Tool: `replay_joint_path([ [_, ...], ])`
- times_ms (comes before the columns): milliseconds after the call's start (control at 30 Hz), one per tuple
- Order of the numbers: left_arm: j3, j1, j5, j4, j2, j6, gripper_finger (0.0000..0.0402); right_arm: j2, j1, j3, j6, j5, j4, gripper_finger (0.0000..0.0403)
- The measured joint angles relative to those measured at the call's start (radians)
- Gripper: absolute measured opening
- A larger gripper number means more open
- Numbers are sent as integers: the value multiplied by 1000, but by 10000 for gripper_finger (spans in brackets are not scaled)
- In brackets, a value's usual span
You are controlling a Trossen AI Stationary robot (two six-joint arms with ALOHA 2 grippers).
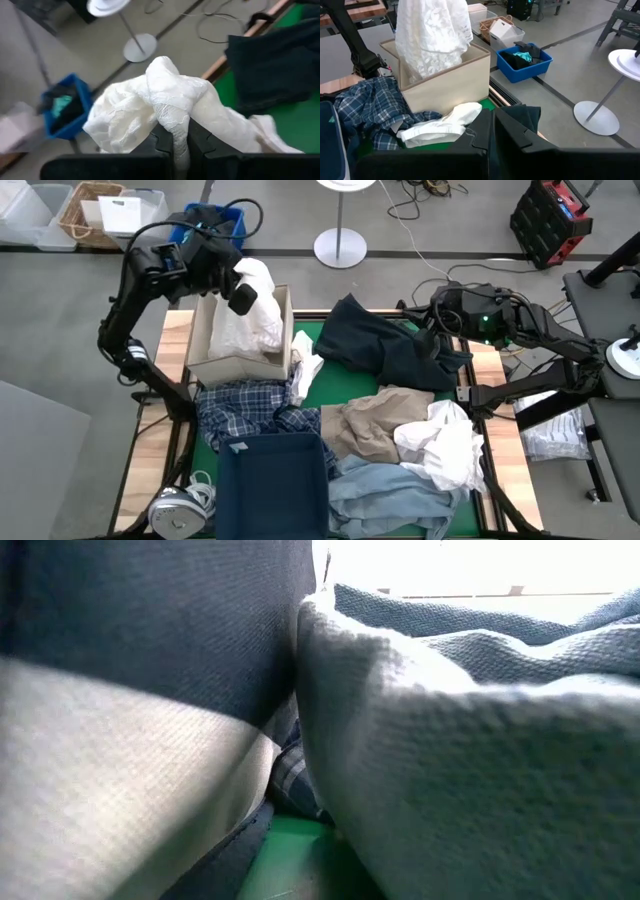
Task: Sort clothes
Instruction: Put the white dress into the white laundry organizer
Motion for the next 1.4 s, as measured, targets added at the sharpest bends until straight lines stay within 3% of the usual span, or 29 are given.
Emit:
replay_joint_path([
  [133,0,59,141,0,-5,-49,0,0,0,0,0,0,-1,13],
  [300,0,104,190,0,-5,-102,0,0,0,0,1,0,-1,13],
  [533,-13,165,384,1,-6,-174,0,0,0,0,0,0,-2,13],
  [867,-128,214,388,2,-36,-210,0,0,0,0,0,0,-4,13],
  [1400,-561,264,441,1,-145,-198,0,0,0,0,0,-1,-5,13],
])
